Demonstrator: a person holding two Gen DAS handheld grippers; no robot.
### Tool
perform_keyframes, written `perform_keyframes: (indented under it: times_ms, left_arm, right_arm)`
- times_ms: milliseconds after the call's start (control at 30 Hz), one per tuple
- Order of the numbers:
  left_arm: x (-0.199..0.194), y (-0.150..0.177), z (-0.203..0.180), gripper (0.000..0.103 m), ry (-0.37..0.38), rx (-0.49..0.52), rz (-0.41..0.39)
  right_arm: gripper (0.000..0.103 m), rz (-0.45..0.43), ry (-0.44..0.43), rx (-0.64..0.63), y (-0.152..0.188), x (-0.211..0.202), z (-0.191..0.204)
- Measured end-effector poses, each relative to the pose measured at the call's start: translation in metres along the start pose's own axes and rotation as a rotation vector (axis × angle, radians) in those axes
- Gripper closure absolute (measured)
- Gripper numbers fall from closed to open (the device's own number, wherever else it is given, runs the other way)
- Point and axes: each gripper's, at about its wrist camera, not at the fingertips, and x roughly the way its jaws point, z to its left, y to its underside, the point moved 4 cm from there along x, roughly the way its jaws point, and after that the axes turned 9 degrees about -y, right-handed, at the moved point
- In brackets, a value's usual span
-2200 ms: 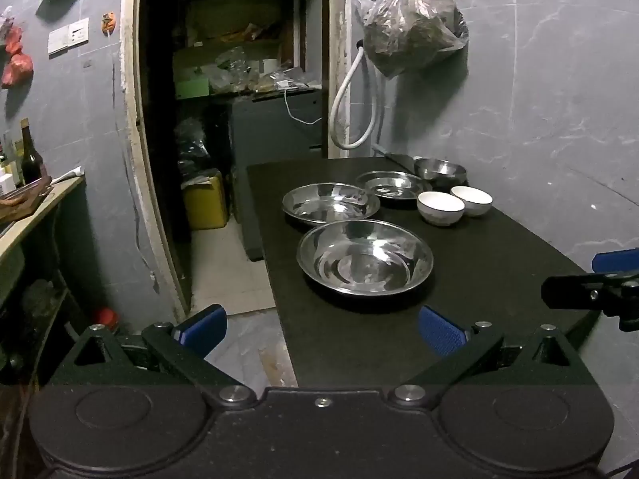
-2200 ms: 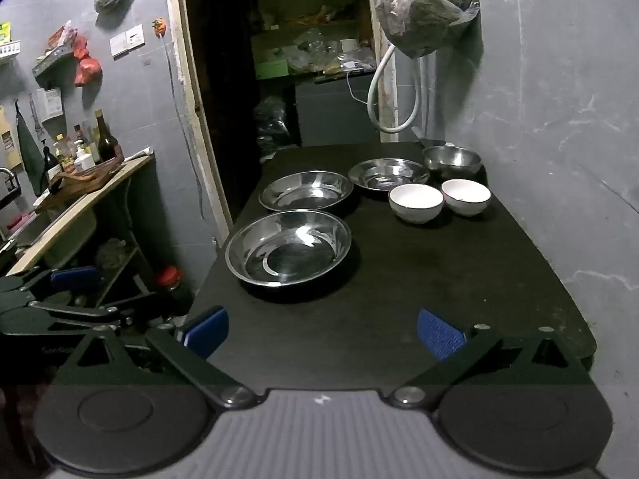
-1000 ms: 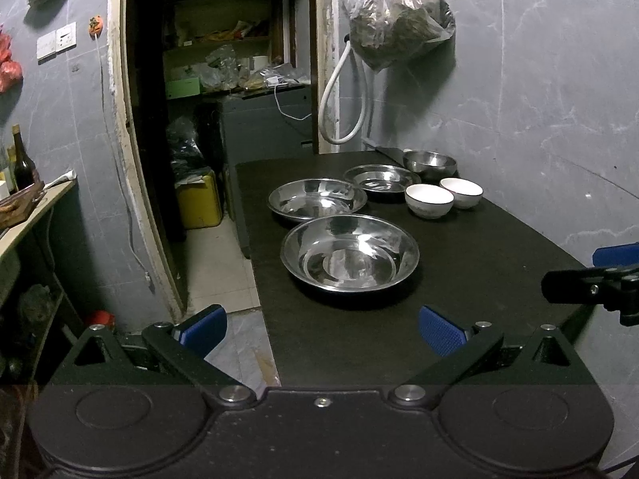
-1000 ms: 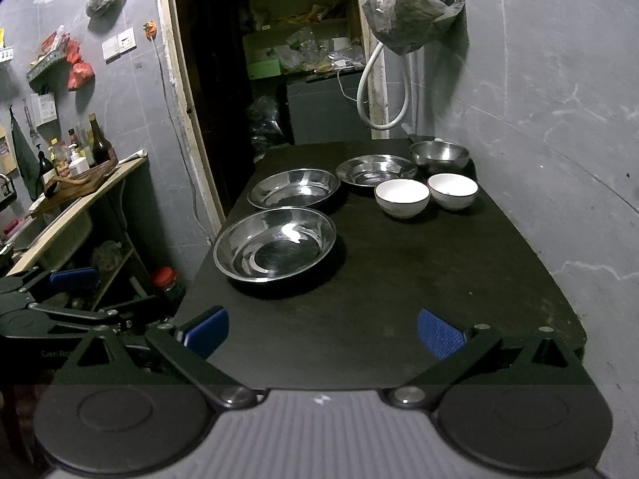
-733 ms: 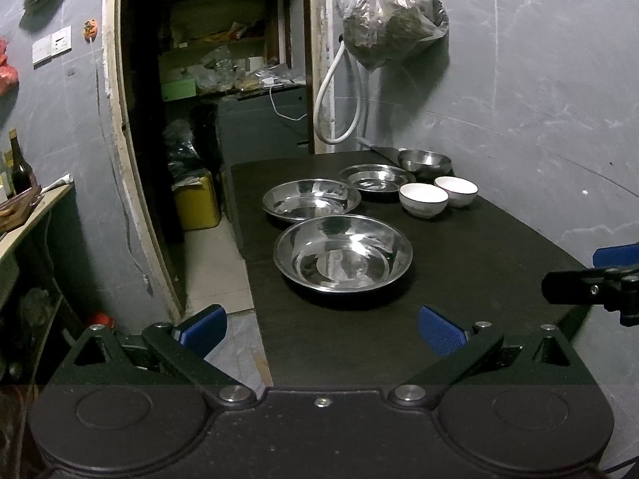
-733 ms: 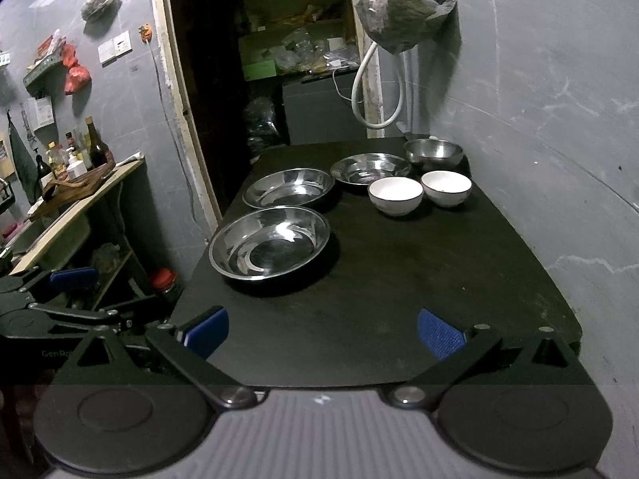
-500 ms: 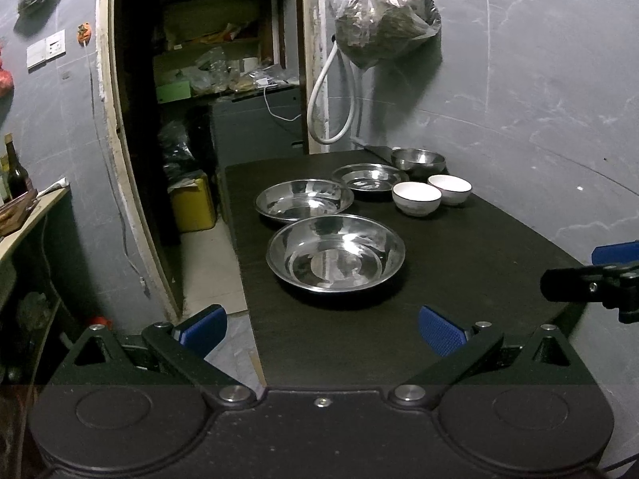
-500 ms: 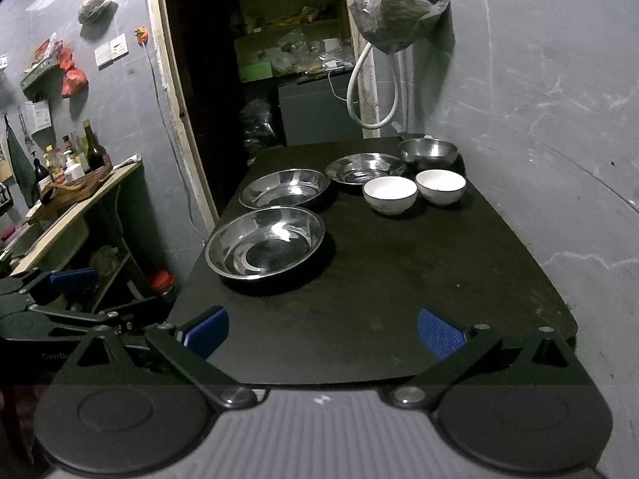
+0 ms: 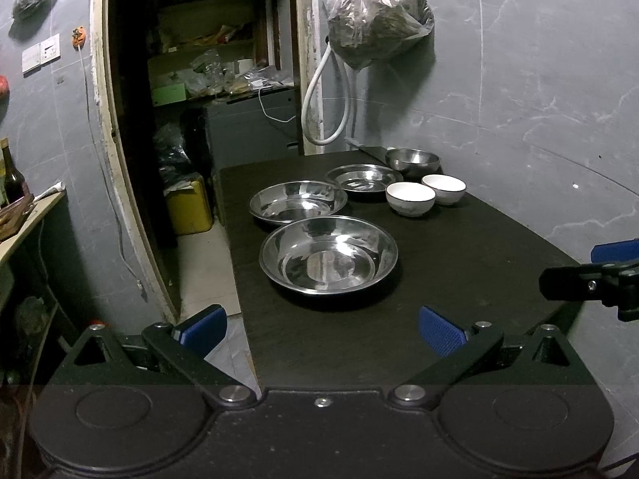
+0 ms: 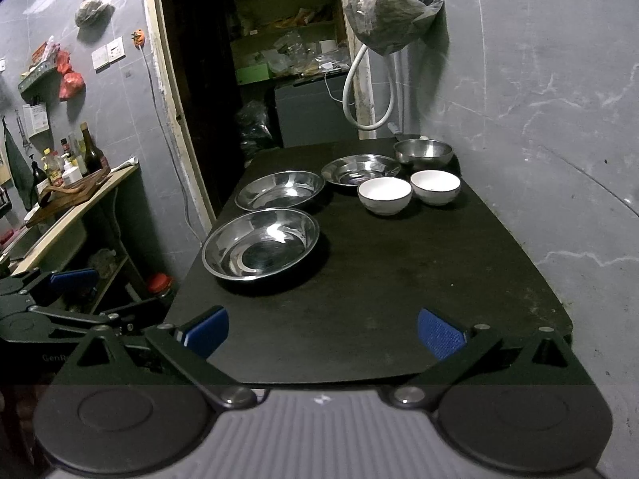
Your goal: Organize plates and bowls
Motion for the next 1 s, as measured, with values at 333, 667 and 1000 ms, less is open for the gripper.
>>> perform_keyframes:
  times_ms: [333, 667, 1000]
  left_arm:
    - [0.001, -0.001, -0.003, 0.001, 0.003, 0.003, 0.002]
    - [0.007, -0.001, 0.0, 0.001, 0.006, 0.003, 0.021]
    - [0.014, -0.002, 0.003, 0.001, -0.003, -0.004, 0.035]
  right_arm:
    - [0.0, 0.0, 0.002, -0.001, 0.0, -0.001, -0.001]
    - [0.0, 0.012, 0.002, 0.0, -0.001, 0.002, -0.001]
    - [0.0, 0.031, -0.001, -0.004, -0.004, 0.014, 0.005]
